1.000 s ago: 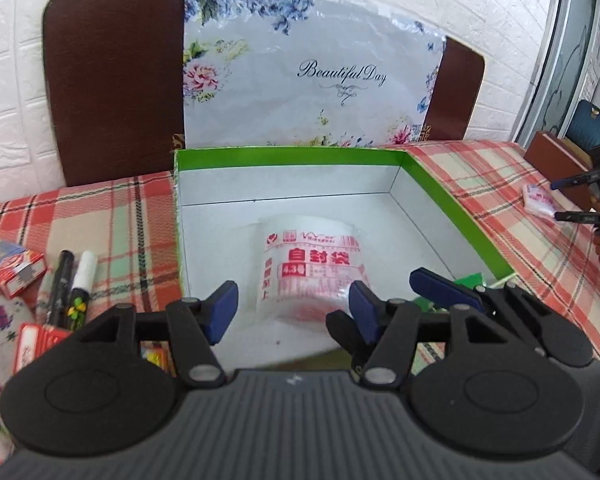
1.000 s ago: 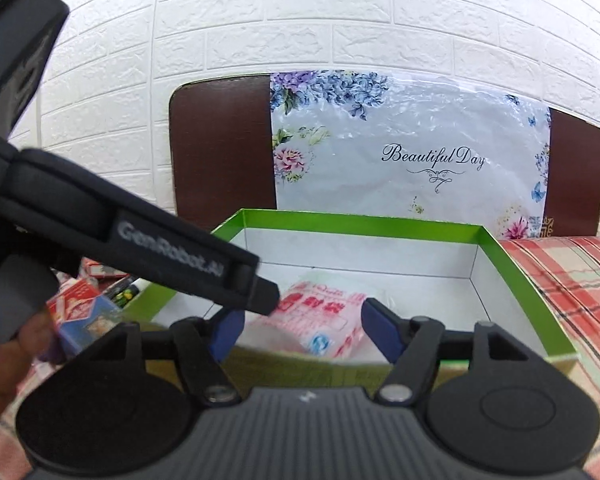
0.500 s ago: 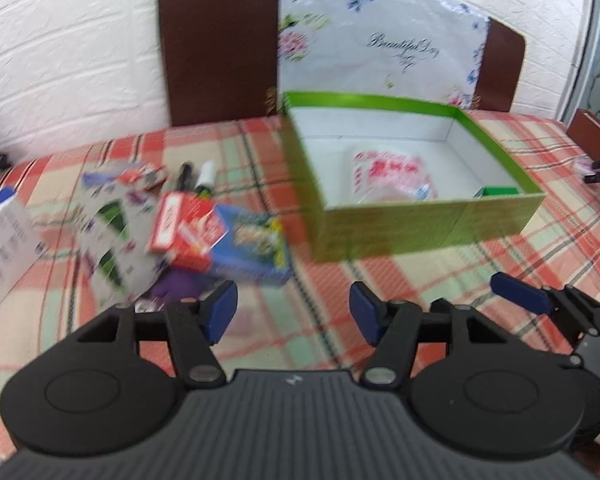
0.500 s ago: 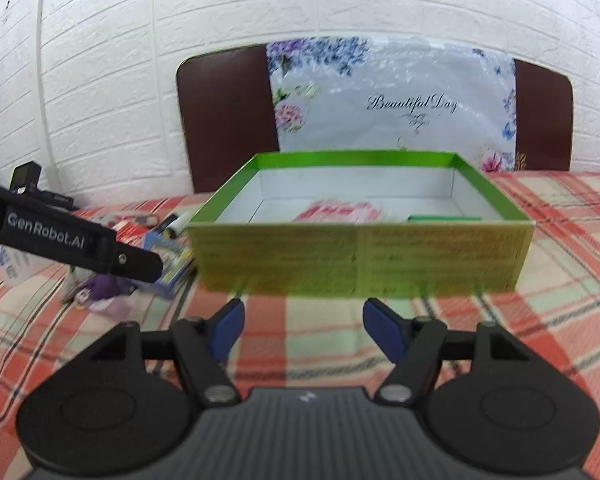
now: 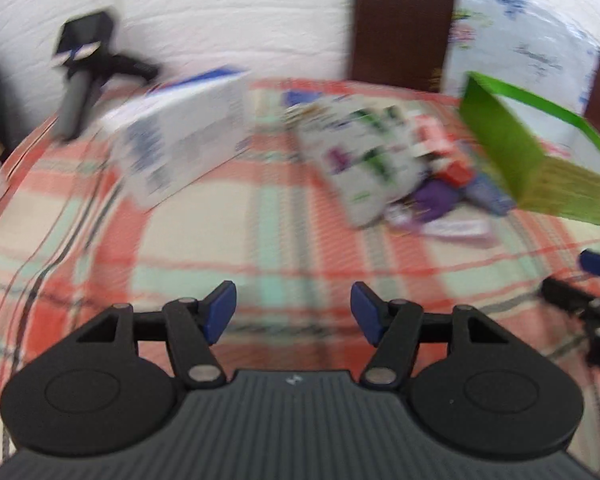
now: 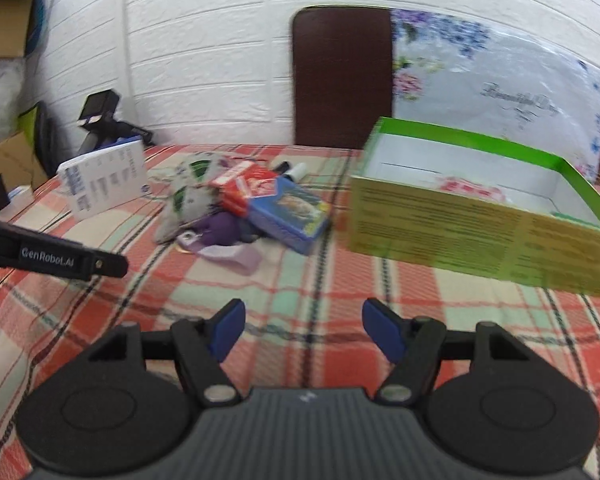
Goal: Organize objects
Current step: 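Return the right gripper to the table and grasp the playing-card box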
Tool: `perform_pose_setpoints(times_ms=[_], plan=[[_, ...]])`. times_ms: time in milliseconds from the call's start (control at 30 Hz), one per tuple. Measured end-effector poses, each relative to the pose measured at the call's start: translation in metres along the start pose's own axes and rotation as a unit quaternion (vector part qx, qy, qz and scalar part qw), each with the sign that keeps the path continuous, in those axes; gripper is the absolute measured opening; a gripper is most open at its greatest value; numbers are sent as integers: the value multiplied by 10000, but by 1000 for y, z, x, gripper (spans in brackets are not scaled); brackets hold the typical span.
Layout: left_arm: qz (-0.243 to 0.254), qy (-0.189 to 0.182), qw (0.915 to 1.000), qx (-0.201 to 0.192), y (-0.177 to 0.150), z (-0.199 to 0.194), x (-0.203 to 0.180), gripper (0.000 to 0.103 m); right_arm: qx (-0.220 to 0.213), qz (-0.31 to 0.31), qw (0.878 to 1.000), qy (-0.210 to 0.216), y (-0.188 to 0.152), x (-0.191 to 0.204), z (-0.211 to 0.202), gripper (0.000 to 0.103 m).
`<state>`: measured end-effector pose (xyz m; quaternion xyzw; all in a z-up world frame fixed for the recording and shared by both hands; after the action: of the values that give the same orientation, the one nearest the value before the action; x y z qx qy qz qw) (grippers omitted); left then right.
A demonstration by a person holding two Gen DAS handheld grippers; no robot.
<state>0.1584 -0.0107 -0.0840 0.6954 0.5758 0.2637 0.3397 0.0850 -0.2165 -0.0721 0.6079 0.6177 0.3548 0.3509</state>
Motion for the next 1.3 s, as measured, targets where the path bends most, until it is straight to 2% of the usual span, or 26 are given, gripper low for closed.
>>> perform_pose_setpoints(times_ms=[67,167,233,300,367,433,533,633,700,733,767,800,900,1000,1067,1133,1200,1267,1300], plan=[[28,39,9995,-305,-3,-6,15,65,-45,-209,9997,101,9,13,8,66],[69,45,9988,-493,-7,-8,24,66,-218,-613,9976,215,31,32,23,65],[135,8,9980,-624,-10,-8,23,69,-327,-784,9962,209,46,40,35,65],[220,-51,9969,-755,-14,-7,21,77,-365,-905,9951,174,60,42,49,64],[269,-115,9958,-866,-16,-7,20,80,-228,-1491,9884,170,68,45,64,64],[225,-234,9951,-932,-17,-6,21,83,99,-2082,9775,337,68,47,74,64],[160,-351,9943,-998,-18,-7,22,86,350,-2766,9597,353,64,41,81,65],[180,-358,9940,-1017,-19,-6,20,88,528,-3089,9492,282,55,38,96,65],[185,-367,9939,-1019,-19,-6,20,89,362,-3116,9488,379,56,38,100,65],[173,-374,9939,-1023,-19,-6,20,89,394,-3107,9486,457,57,39,101,63],[155,-387,9938,-1029,-19,-6,21,89,467,-3013,9503,635,57,39,100,42],[136,-402,9937,-1036,-20,-7,21,89,528,-2929,9519,736,57,40,98,35],[78,-450,9934,-1056,-19,-8,22,90,339,-3132,9469,638,55,40,87,26],[42,-487,9931,-1063,-19,-8,23,90,64,-2528,9644,777,71,35,56,18],[-10,-534,9929,-1058,-18,-8,25,91,123,-1630,9782,1285,83,29,28,18],[-75,-609,9928,-1027,-17,-8,26,91,284,-697,9785,1921,85,23,5,18],[-193,-690,9930,-944,-14,-9,29,91,591,178,9685,2412,77,16,-7,19],[-550,-837,9917,-808,-10,-13,31,91,838,694,9646,2403,60,8,-3,20],[-783,-1014,9891,-729,-9,-15,31,90,904,672,9705,2132,49,2,4,28]])
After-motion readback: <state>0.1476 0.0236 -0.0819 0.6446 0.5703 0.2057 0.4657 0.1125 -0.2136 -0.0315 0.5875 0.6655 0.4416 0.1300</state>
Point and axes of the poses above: each gripper's, at about its wrist camera, not at the fingertips, and z roughly the way its jaws point, x to its left, y to its top, the point moved 6 cm from there along z, roughly the way its jaws point, and after that the axes turned 5 degrees about -x, right-handed, at the moved point
